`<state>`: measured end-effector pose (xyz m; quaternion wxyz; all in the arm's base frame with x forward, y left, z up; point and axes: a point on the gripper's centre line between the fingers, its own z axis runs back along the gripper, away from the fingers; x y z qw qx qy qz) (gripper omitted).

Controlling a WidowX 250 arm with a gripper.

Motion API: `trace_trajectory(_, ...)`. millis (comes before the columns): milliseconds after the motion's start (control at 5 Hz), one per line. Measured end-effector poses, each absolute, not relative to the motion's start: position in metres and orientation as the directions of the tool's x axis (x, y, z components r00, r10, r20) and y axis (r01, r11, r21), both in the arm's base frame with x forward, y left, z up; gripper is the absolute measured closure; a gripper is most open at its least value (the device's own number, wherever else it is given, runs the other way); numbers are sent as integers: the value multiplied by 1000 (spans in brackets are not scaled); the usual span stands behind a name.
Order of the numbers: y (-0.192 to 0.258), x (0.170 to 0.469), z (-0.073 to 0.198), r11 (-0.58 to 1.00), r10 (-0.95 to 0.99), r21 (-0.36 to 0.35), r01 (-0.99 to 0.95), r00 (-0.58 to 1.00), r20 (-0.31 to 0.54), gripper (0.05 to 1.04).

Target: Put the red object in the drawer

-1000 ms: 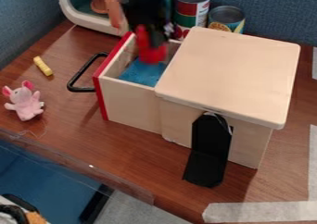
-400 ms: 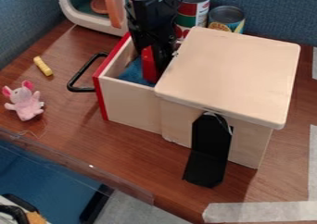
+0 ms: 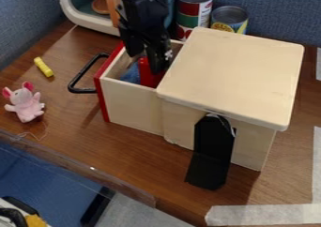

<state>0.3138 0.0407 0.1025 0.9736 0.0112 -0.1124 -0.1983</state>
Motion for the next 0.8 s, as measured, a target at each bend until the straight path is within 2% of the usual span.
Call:
trace_trajectory(200, 48, 305, 117, 918, -395, 56, 393, 891, 225, 79)
trace_trajectory(400, 69, 305, 129, 916, -399, 76, 393, 887, 231, 84)
trace_trajectory(600, 111, 302, 137, 932, -361, 113, 343, 899, 248, 84)
trace_trajectory(800, 130, 300, 130, 912, -407, 153, 381, 887, 220, 84)
